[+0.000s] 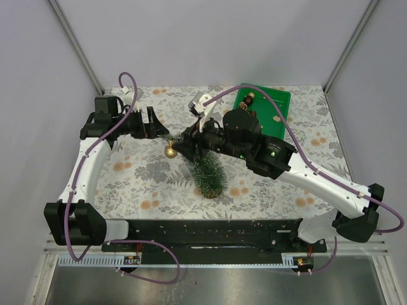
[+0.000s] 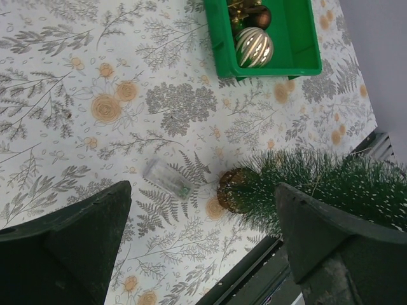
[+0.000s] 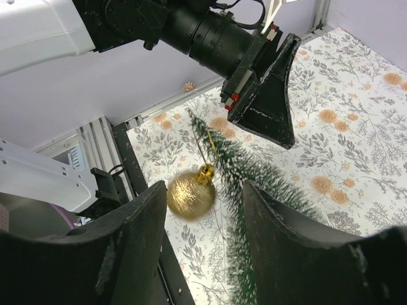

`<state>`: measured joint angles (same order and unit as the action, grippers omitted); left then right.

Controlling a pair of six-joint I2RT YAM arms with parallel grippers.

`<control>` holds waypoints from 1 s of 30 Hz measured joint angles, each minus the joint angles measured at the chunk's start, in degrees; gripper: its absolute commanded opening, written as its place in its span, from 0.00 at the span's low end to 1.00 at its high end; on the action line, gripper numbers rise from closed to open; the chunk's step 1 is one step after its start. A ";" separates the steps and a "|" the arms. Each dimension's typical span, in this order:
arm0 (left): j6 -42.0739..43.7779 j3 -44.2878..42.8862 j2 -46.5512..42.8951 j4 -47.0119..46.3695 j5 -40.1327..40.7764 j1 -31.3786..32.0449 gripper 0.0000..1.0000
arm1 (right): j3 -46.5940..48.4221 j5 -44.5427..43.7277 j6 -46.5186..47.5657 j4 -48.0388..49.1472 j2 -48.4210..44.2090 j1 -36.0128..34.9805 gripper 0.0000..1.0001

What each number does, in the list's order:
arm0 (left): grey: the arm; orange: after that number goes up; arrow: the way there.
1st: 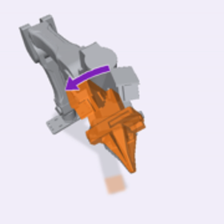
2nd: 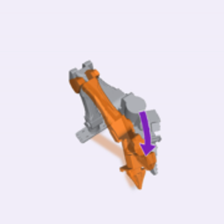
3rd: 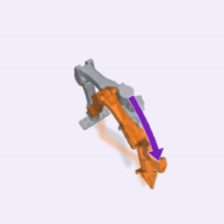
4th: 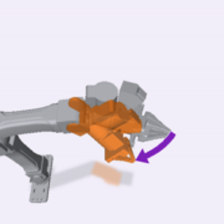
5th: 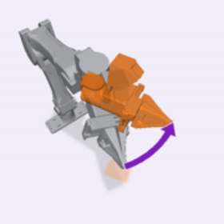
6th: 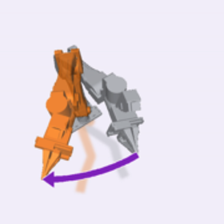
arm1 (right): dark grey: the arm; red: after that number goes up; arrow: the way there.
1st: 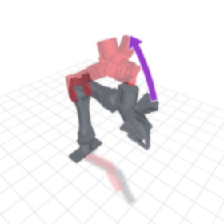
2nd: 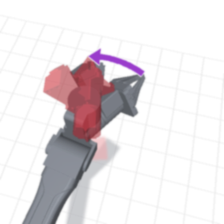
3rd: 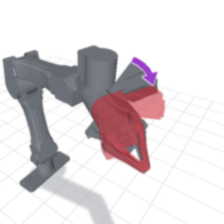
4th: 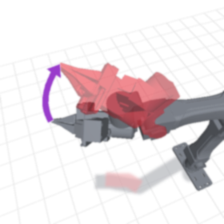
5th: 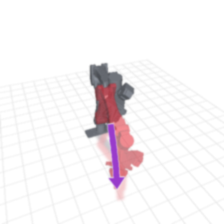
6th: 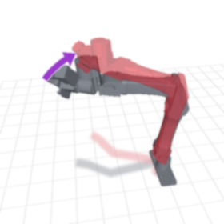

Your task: Decorate the small christmas tree

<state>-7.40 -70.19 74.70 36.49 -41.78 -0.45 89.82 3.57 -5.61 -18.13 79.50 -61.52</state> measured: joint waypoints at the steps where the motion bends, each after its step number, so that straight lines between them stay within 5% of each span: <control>1: -0.24 -0.46 0.20 -0.09 -0.11 0.48 0.99 | -0.13 -0.09 0.04 0.00 0.00 0.00 0.59; 10: -1.62 -1.62 0.55 -0.17 -0.46 6.71 0.99 | -0.68 -1.49 0.04 0.07 -1.05 0.00 0.61; 22: -0.13 -1.81 0.50 0.72 4.87 6.97 0.99 | 2.71 -10.56 1.38 -1.79 -5.40 1.11 0.71; 30: 0.11 -1.84 0.48 1.44 10.60 2.36 0.99 | 11.41 -9.86 -5.07 -3.32 -0.33 27.06 0.74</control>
<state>-7.29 -72.03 75.18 37.93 -31.18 1.91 101.23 -6.28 -10.68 -21.45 79.18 -34.46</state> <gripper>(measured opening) 0.988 0.726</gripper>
